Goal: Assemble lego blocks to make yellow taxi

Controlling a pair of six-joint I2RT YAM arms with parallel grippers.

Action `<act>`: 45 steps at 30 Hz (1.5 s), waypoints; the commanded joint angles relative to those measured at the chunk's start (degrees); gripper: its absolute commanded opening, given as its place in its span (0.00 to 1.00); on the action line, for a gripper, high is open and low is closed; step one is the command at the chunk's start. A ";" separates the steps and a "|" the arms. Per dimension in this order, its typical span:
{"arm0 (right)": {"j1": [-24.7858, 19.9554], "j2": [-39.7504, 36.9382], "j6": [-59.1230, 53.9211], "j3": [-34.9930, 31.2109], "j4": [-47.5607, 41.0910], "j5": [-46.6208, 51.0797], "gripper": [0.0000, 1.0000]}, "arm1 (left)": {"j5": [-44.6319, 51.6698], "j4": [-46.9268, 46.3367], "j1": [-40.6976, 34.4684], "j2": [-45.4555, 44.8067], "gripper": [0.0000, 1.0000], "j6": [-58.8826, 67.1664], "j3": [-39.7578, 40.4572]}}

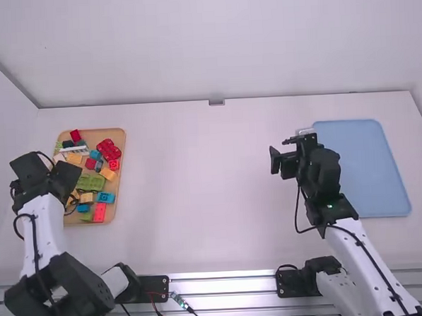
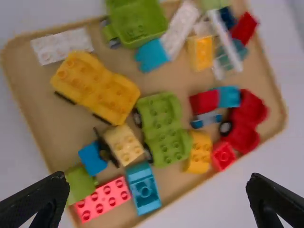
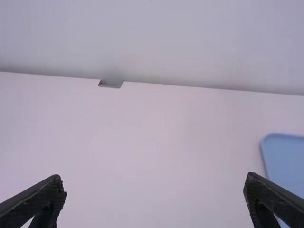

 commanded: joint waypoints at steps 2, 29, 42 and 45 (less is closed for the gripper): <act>-0.04 0.00 0.31 1.29 0.11 0.26 0.99 | 1.58 -3.20 2.34 7.32 0.99 -1.44 5.66; -0.11 0.00 0.31 1.27 -0.11 0.28 0.99 | 0.40 -12.81 3.58 33.59 0.99 -21.90 24.68; 0.00 0.00 1.81 1.27 -0.09 0.28 0.99 | 4.22 -9.10 3.34 33.59 0.99 -20.70 24.06; -0.07 0.00 1.79 1.27 -0.04 0.33 0.99 | 3.65 -9.29 3.32 33.59 0.99 -22.23 23.47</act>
